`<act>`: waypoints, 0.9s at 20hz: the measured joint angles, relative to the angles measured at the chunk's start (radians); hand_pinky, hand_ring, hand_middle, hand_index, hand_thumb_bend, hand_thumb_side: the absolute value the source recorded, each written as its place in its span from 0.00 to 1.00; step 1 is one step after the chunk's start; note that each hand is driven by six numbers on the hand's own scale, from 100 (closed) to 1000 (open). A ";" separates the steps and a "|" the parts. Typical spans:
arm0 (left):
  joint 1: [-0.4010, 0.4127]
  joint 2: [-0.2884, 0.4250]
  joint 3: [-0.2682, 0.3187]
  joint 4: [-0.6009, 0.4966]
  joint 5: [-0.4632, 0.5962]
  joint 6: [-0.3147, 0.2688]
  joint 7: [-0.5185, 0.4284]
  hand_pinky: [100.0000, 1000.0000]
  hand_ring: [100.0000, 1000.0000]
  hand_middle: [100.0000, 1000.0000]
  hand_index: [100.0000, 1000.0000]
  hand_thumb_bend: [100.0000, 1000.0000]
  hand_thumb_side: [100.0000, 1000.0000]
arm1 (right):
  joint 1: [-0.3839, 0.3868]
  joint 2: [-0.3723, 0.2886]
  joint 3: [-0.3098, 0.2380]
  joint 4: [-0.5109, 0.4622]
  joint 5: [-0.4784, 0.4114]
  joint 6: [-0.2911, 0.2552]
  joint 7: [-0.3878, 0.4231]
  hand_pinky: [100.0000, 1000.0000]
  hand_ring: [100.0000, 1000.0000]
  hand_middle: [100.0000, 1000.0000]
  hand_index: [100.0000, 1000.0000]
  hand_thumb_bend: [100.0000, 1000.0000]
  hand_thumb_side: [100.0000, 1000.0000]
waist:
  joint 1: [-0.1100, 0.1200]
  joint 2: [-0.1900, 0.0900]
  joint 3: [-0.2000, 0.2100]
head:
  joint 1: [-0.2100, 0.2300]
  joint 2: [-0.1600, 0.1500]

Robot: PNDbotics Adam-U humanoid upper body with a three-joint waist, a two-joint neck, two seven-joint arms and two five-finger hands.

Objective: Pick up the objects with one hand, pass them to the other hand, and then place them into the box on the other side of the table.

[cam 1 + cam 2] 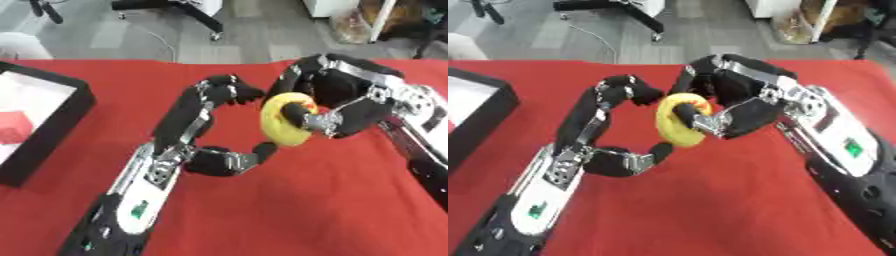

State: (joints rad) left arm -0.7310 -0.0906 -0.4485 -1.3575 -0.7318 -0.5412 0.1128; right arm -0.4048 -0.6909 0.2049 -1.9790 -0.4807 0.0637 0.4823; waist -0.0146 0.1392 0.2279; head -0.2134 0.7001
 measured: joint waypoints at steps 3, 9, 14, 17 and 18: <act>0.000 0.000 -0.002 0.000 0.000 -0.015 -0.007 0.45 0.47 0.48 0.68 0.35 0.43 | 0.000 0.000 0.000 0.000 -0.007 0.002 0.002 0.50 0.65 0.31 0.15 0.00 0.00 | 0.000 0.000 0.000 | 0.000 0.000; 0.000 0.000 -0.005 -0.005 0.001 -0.039 0.002 0.45 0.47 0.48 0.67 0.31 0.39 | 0.000 0.000 0.000 0.000 -0.009 0.008 0.008 0.50 0.65 0.31 0.15 0.00 0.00 | 0.000 0.000 -0.003 | 0.000 0.001; 0.000 0.000 -0.005 -0.014 0.004 -0.048 0.034 0.45 0.47 0.48 0.67 0.29 0.37 | 0.000 0.001 -0.001 0.000 -0.012 0.014 0.014 0.50 0.65 0.31 0.15 0.00 0.00 | 0.000 0.000 -0.005 | -0.004 0.001; 0.000 0.000 -0.005 -0.014 0.004 -0.040 0.061 0.45 0.47 0.48 0.67 0.29 0.36 | 0.000 0.001 -0.001 0.000 -0.012 0.018 0.021 0.50 0.65 0.31 0.15 0.00 0.00 | 0.000 0.000 -0.006 | -0.007 0.001; 0.000 0.000 -0.005 -0.014 0.004 -0.036 0.070 0.45 0.47 0.48 0.67 0.29 0.36 | 0.000 0.001 -0.001 0.000 -0.012 0.021 0.025 0.50 0.66 0.31 0.15 0.00 0.00 | 0.000 0.000 -0.006 | -0.008 0.001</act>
State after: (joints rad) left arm -0.7311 -0.0906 -0.4534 -1.3711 -0.7283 -0.5771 0.1828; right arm -0.4045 -0.6899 0.2040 -1.9791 -0.4931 0.0843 0.5075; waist -0.0146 0.1394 0.2222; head -0.2212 0.7007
